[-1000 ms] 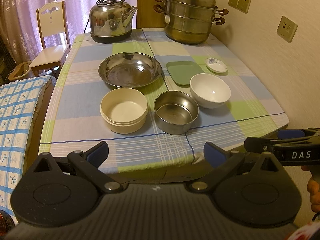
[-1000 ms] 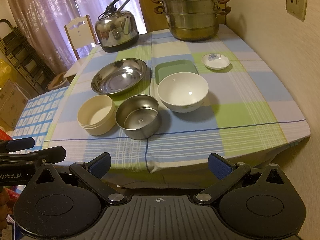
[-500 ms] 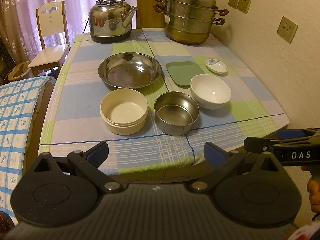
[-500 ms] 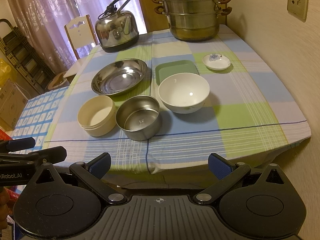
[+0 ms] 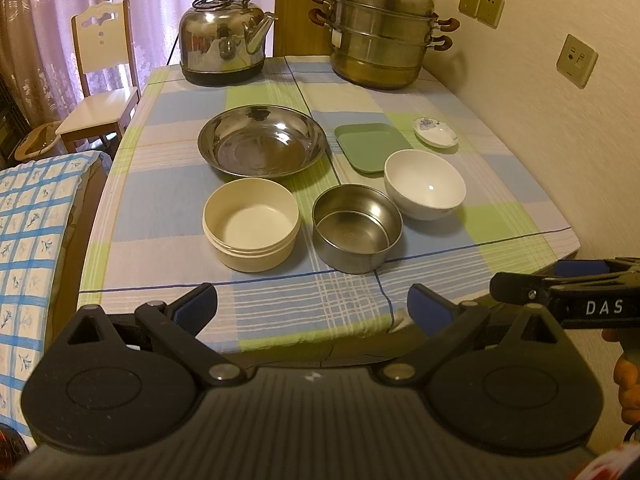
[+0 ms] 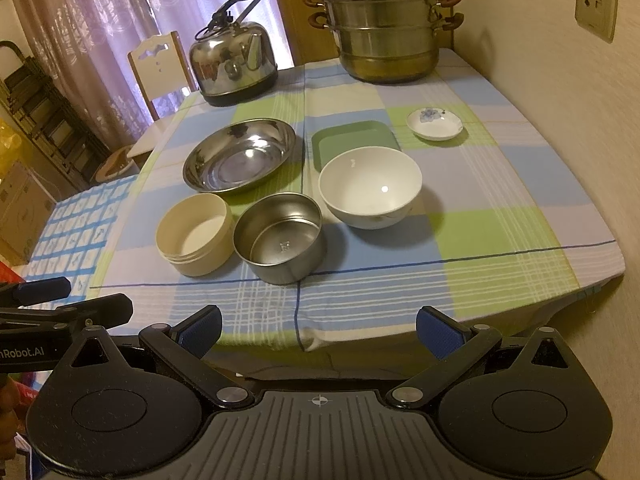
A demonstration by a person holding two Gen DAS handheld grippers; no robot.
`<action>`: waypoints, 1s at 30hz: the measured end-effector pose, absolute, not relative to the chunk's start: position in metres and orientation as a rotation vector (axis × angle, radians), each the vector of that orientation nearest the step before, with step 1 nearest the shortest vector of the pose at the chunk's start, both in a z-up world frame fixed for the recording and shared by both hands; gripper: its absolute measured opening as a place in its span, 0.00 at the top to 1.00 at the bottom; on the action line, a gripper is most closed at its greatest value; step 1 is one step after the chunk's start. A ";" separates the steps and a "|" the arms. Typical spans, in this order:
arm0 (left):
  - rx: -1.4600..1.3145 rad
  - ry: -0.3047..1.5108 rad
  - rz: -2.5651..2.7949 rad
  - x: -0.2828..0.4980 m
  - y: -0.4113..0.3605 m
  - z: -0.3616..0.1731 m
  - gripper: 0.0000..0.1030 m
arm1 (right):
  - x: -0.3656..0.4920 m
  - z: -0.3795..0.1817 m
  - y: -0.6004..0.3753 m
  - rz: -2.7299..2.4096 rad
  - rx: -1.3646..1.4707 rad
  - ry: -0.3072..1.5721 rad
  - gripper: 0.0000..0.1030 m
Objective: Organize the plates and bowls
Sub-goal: 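Move the right gripper forward over the green square tray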
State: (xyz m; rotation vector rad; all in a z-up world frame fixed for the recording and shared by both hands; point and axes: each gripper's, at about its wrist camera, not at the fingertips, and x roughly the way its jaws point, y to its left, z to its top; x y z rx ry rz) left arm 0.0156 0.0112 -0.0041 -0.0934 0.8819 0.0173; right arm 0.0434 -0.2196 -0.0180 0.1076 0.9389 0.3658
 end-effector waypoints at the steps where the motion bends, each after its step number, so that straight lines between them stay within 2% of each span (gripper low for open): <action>1: -0.093 0.882 0.016 0.017 0.012 -0.004 0.02 | 0.045 -0.018 -0.220 0.363 0.110 0.939 0.00; 13: -0.108 0.894 0.015 0.062 0.004 -0.011 0.02 | 0.082 -0.023 -0.248 0.317 0.137 0.907 0.00; 30: -0.234 0.881 0.138 0.228 -0.026 -0.032 0.04 | 0.263 -0.053 -0.295 0.465 0.062 0.869 0.00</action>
